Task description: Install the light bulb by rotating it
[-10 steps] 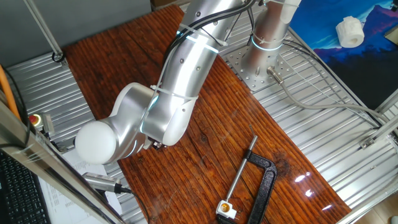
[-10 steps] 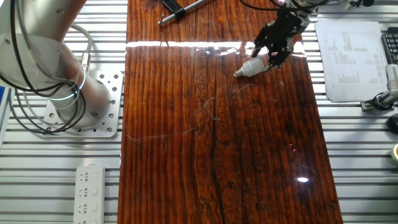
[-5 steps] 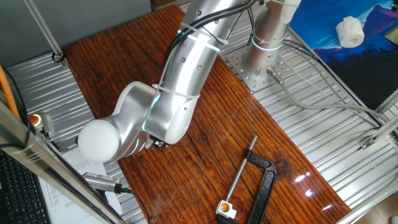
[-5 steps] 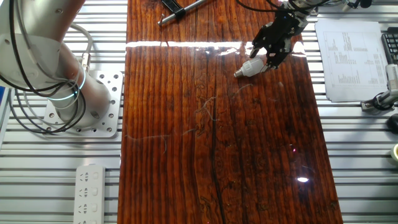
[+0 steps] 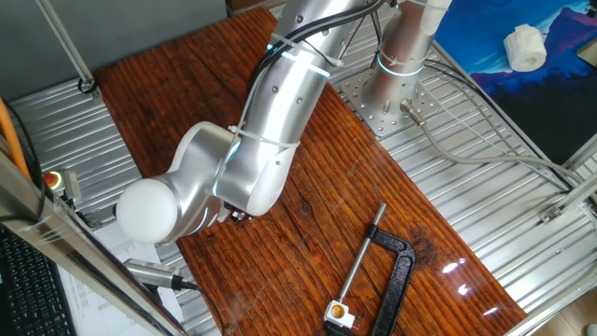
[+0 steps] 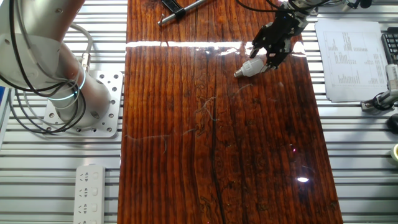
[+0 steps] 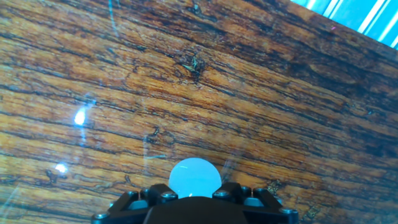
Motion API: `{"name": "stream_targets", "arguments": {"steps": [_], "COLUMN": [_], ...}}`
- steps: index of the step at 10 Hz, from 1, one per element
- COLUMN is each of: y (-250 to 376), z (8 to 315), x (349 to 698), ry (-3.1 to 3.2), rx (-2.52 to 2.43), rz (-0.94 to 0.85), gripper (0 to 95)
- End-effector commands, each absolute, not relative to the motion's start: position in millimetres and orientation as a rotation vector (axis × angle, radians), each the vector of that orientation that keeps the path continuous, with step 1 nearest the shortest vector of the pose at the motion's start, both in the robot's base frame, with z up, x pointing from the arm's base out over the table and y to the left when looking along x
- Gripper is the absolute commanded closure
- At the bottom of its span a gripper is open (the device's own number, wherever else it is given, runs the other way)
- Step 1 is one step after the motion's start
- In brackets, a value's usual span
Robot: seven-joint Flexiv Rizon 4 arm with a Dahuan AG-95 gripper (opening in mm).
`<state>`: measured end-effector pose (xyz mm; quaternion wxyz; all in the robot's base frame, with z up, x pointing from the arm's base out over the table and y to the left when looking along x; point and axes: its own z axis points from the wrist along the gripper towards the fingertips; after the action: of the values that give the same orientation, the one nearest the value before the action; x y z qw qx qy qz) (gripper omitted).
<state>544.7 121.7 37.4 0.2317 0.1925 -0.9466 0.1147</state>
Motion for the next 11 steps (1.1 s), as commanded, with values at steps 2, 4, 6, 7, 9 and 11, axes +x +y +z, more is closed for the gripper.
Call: {"name": "stream_targets", "arguments": {"steps": [2, 4, 6, 7, 9, 11], "y": [121.5, 121.4, 121.4, 121.4, 121.4, 121.5], "z": [37.7, 37.7, 37.7, 37.7, 37.7, 37.8], "x": [544.3, 544.3, 544.3, 544.3, 544.3, 544.6], "ry": [-2.606, -2.608, -2.609, -2.61, -2.614, -2.62], "rx": [0.521, 0.519, 0.521, 0.516, 0.519, 0.514], "rz": [0.306, 0.304, 0.3, 0.303, 0.301, 0.295], "gripper": [38.0, 57.0, 38.0, 38.0, 38.0, 38.0]}}
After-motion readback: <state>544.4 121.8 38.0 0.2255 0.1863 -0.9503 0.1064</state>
